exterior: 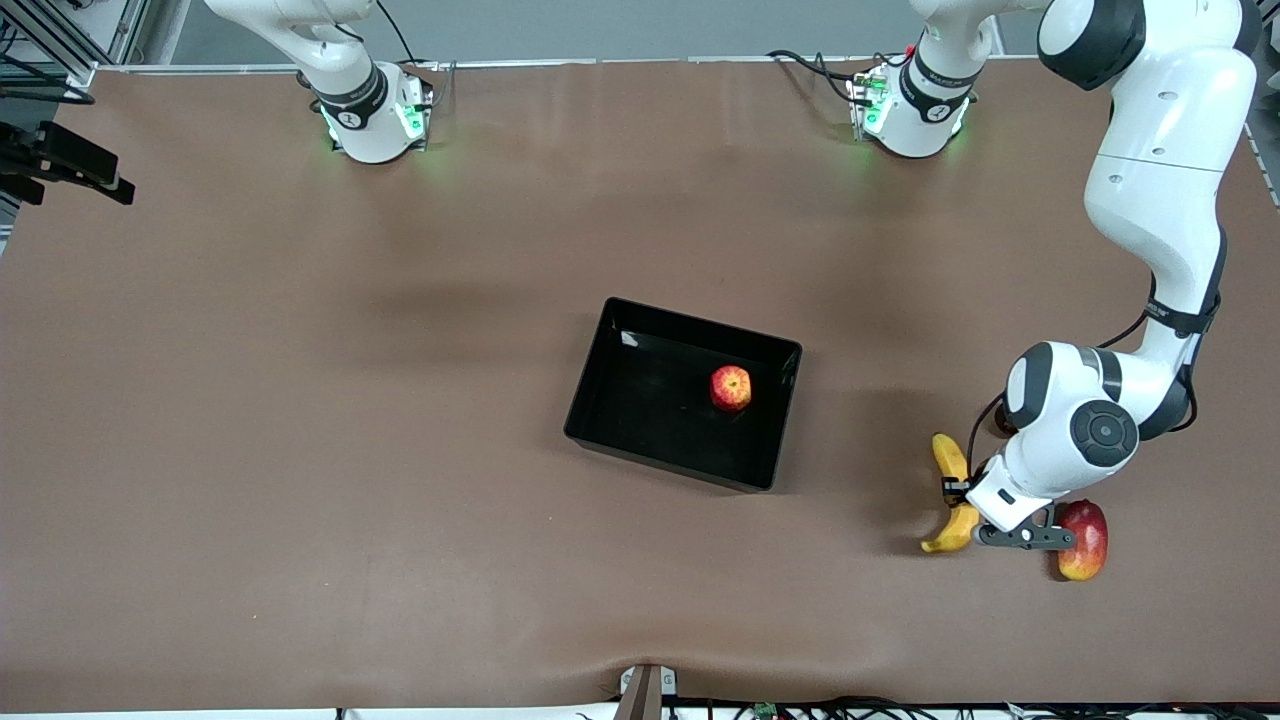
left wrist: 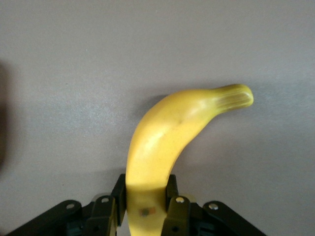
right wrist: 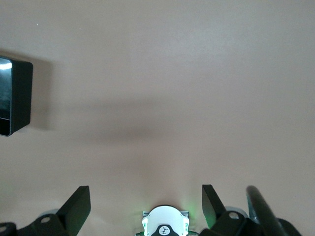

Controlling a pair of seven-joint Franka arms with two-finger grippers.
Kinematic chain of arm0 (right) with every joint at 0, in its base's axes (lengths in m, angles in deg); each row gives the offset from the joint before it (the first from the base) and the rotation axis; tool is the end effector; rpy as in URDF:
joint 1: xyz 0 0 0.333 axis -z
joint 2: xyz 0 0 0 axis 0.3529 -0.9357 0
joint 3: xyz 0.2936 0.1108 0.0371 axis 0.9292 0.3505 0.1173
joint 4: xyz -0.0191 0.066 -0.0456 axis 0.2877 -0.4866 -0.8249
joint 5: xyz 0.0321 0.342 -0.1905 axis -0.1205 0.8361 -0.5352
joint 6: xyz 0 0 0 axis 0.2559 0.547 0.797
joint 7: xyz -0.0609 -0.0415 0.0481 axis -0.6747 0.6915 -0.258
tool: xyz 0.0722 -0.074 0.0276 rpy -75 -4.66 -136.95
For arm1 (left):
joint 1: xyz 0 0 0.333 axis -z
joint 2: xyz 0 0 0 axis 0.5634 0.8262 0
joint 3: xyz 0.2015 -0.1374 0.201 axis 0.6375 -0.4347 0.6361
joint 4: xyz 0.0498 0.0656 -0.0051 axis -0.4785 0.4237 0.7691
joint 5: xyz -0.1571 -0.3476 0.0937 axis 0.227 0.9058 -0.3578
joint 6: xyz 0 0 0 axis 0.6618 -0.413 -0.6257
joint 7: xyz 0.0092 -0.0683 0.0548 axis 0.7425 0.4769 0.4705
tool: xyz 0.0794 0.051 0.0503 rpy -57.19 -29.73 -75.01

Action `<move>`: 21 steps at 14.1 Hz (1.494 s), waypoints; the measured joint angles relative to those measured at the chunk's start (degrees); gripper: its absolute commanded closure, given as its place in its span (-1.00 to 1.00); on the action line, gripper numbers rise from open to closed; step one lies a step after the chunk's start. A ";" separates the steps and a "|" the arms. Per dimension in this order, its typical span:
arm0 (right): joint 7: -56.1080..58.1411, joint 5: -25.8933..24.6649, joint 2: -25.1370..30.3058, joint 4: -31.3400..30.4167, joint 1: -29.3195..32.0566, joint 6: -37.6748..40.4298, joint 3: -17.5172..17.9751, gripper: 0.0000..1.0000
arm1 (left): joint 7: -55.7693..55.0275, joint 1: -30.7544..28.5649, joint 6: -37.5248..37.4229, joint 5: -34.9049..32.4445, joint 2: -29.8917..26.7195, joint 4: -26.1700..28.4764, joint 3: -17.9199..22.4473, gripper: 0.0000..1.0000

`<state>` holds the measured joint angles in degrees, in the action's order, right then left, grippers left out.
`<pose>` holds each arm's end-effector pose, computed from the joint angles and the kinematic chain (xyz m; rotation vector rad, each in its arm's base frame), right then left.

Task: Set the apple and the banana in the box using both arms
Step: 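Move the left gripper to the yellow banana and grasp it, then carry the banana into the tray and open the left gripper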

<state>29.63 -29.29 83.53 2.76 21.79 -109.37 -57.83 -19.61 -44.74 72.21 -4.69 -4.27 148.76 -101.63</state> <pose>0.5174 -0.0195 0.6782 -3.0880 0.0581 0.2120 0.7173 -0.0357 0.2028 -3.1215 0.1124 -0.1531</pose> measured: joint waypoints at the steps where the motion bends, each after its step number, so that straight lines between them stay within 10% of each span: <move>1: 0.00 -0.15 -0.22 -0.07 0.06 0.00 -0.05 -1.00 | 0.00 0.03 -1.26 0.00 -0.69 -0.15 -0.52 1.00; 11: 0.00 -0.21 -0.63 -0.36 0.28 0.20 0.10 -1.00 | -3.68 10.34 -16.80 0.02 -14.07 -0.68 -10.35 1.00; 21: 0.00 -0.21 -0.64 -1.13 0.97 -0.67 0.31 -1.00 | -26.04 33.21 -15.63 -0.07 -8.11 -2.64 -9.24 1.00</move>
<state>29.62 -29.50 82.89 1.63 22.75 -110.04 -57.52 -45.65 -11.54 56.58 -4.76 -12.38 146.12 -110.87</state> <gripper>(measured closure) 0.000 0.652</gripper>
